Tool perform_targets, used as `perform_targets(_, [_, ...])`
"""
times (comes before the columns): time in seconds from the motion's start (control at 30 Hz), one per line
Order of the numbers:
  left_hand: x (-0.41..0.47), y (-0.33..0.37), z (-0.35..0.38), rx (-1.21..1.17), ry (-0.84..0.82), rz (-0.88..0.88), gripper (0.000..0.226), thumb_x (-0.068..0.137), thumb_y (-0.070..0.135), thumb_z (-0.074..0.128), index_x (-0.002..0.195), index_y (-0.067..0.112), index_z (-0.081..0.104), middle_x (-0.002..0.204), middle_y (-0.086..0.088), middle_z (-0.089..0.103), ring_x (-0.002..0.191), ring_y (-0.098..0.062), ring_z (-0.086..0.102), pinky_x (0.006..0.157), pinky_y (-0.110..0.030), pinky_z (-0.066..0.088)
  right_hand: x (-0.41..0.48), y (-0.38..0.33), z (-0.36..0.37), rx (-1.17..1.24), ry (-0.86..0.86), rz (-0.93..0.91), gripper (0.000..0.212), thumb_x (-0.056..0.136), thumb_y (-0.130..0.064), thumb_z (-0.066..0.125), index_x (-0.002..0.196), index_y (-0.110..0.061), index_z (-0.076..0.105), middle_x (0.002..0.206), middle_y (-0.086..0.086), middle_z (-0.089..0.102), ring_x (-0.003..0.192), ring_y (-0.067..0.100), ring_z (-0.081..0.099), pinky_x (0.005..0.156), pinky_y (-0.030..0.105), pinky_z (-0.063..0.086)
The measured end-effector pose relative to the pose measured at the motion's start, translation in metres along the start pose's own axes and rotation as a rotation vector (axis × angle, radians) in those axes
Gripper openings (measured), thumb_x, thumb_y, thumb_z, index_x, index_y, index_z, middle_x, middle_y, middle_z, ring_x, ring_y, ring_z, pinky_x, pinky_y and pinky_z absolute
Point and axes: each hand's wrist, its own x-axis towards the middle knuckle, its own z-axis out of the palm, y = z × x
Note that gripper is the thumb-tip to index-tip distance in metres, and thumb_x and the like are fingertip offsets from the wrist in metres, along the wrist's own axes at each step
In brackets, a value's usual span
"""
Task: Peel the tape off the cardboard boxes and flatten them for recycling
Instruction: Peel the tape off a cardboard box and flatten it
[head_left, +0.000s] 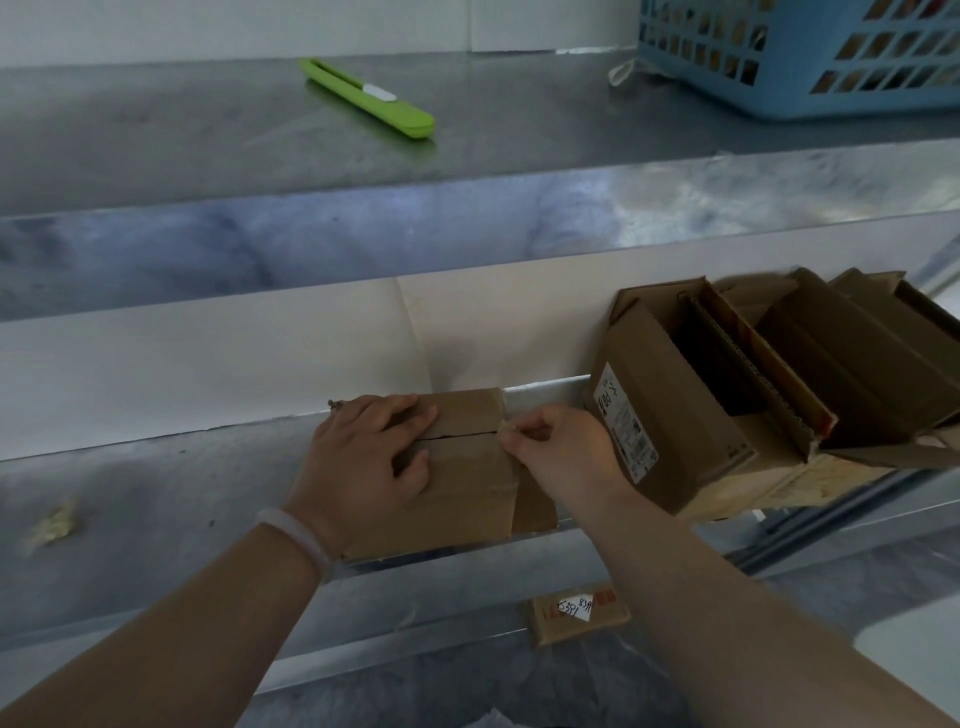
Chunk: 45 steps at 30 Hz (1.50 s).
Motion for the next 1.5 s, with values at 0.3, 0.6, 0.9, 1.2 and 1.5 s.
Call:
perform_targets(0.3, [0.000, -0.001, 0.000, 0.014, -0.009, 0.006, 0.056, 0.084, 0.053, 0.033, 0.129, 0.031, 0.059, 0.134, 0.008, 0.054, 0.121, -0.019, 0.049, 0.102, -0.042, 0.039, -0.001, 0.023, 0.009, 0.562, -0.035, 0.266, 0.013, 0.090, -0.013, 0.066, 0.101, -0.007, 0.066, 0.096, 0.010, 0.074, 0.092, 0.022, 0.071, 0.090, 0.045, 0.055])
perform_targets(0.6, [0.000, -0.002, 0.002, 0.020, 0.002, 0.010, 0.054, 0.085, 0.051, 0.036, 0.128, 0.028, 0.061, 0.132, 0.006, 0.056, 0.118, -0.021, 0.051, 0.100, -0.044, 0.042, -0.026, 0.032, 0.009, 0.701, 0.123, 0.143, 0.011, 0.086, -0.014, 0.071, 0.086, -0.025, 0.071, 0.094, 0.000, 0.075, 0.094, 0.017, 0.070, 0.087, 0.036, 0.056])
perform_targets(0.9, [0.001, 0.002, 0.000, -0.010, 0.002, -0.009, 0.058, 0.081, 0.053, 0.035, 0.126, 0.027, 0.062, 0.132, 0.004, 0.057, 0.120, -0.023, 0.051, 0.101, -0.045, 0.040, -0.029, -0.004, -0.014, 0.217, -0.038, -0.257, 0.015, 0.092, -0.015, 0.063, 0.096, -0.028, 0.071, 0.094, -0.018, 0.070, 0.090, -0.007, 0.063, 0.078, 0.007, 0.046])
perform_targets(1.2, [0.001, -0.002, 0.003, 0.001, -0.001, -0.021, 0.056, 0.083, 0.053, 0.035, 0.127, 0.031, 0.060, 0.134, 0.007, 0.055, 0.121, -0.021, 0.049, 0.102, -0.045, 0.040, -0.027, -0.011, -0.019, 0.906, -0.319, 0.131, 0.015, 0.091, 0.002, 0.057, 0.101, -0.008, 0.065, 0.093, 0.010, 0.069, 0.086, 0.018, 0.067, 0.081, 0.030, 0.057])
perform_targets(1.5, [0.001, 0.000, 0.001, 0.007, -0.007, -0.015, 0.060, 0.082, 0.054, 0.031, 0.129, 0.030, 0.059, 0.135, 0.008, 0.054, 0.122, -0.019, 0.048, 0.104, -0.042, 0.037, -0.020, 0.009, -0.044, 0.617, -0.549, 0.250, 0.011, 0.089, -0.002, 0.063, 0.098, 0.001, 0.068, 0.100, 0.019, 0.072, 0.097, 0.029, 0.071, 0.077, 0.036, 0.059])
